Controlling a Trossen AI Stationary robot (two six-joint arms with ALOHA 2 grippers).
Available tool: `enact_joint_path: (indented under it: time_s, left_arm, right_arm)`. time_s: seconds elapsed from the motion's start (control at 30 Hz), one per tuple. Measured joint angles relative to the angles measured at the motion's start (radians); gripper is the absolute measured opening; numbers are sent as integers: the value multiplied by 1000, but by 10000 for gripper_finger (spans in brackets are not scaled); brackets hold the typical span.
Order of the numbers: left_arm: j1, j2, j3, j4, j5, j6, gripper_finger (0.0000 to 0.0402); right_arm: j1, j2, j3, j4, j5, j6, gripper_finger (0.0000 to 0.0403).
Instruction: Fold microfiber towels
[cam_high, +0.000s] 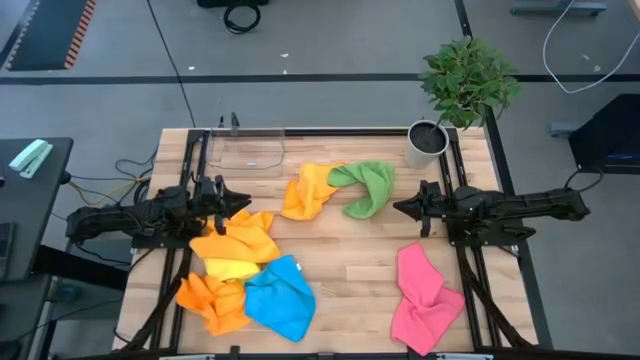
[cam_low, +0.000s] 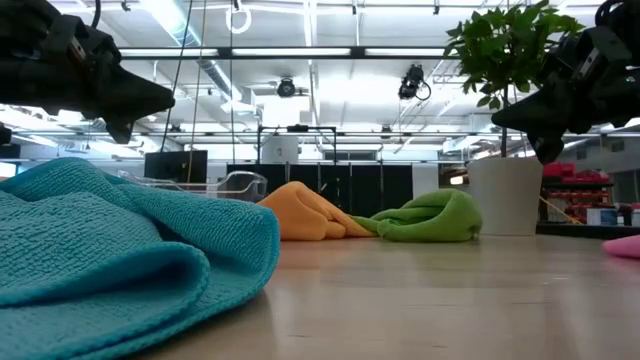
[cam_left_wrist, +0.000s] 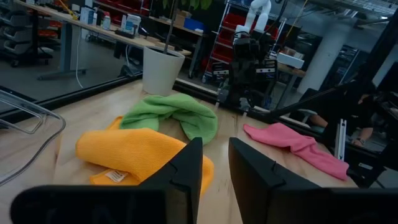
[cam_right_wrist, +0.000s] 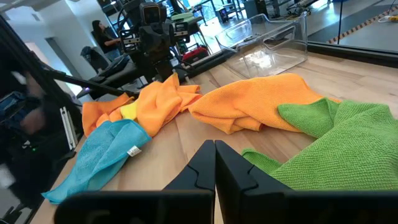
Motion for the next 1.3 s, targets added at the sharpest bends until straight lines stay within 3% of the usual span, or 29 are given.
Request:
enact_joint_path:
  time_s: [0.97, 1.3]
  left_arm:
    - [0, 0, 0, 1, 0, -9, 82]
    - [-2, 0, 0, -1, 0, -559, 87]
  right_arm:
    - [0, 0, 0, 0, 0, 0, 7]
    - [0, 0, 0, 0, 0, 0, 7]
